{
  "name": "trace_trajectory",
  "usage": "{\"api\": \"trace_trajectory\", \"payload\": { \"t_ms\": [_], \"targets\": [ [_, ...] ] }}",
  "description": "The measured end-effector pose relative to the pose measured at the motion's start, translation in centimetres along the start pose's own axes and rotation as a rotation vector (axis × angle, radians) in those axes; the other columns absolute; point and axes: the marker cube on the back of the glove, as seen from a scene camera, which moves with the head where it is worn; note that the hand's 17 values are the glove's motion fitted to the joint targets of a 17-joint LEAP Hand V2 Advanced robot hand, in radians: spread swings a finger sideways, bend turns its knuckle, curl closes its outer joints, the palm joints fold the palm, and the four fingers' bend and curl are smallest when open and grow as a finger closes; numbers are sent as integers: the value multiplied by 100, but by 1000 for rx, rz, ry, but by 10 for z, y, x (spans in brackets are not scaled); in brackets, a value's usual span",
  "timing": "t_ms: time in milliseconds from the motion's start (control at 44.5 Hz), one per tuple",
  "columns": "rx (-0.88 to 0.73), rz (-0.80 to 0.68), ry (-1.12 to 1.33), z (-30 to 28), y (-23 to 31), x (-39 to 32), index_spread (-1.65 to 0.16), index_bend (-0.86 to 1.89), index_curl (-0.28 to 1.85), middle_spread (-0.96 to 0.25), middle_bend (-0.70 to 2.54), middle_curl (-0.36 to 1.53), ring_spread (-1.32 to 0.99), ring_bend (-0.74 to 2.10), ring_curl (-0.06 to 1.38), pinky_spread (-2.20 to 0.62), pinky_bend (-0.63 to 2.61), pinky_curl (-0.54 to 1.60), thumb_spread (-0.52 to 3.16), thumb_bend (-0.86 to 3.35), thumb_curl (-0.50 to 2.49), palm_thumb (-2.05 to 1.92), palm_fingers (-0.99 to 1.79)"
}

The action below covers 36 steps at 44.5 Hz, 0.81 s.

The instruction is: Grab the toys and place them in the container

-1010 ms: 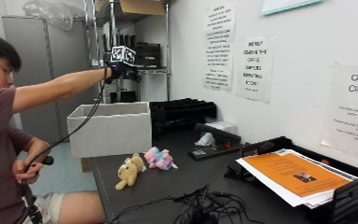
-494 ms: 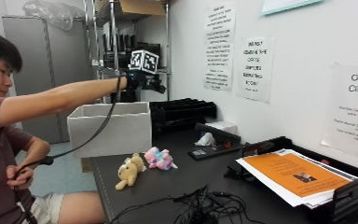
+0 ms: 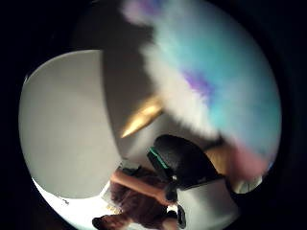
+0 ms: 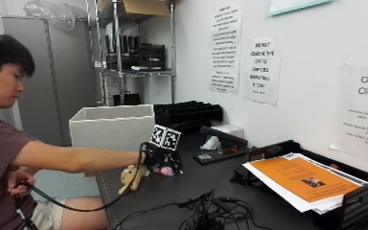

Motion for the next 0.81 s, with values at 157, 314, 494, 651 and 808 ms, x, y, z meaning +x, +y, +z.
{"api": "trace_trajectory", "payload": {
  "t_ms": [157, 314, 494, 651, 808],
  "targets": [
    [160, -12, -70, 3, -10, 6, -28, 28, 24, -11, 23, 24, -5, 35, 31, 4, 80, 36, 117, 2, 32, 9, 30],
    [218, -26, -141, -2, -12, 7, -29, 42, 29, -23, 53, 35, -24, 65, 39, -11, 62, 31, 128, 14, 38, 32, 84],
    [299, 0, -192, -57, 5, 9, -31, 68, 43, -29, 79, 49, -37, 86, 52, -23, 80, 40, 103, 19, 52, 52, 124],
    [399, -4, -164, -158, 51, 9, -30, 89, 56, -30, 100, 60, -43, 103, 62, -29, 92, 48, 85, 15, 60, 53, 118],
    [470, -21, -92, -235, 94, -3, -29, 100, 65, -29, 111, 68, -45, 113, 68, -32, 100, 54, 71, 12, 67, 54, 109]
  ]
}}
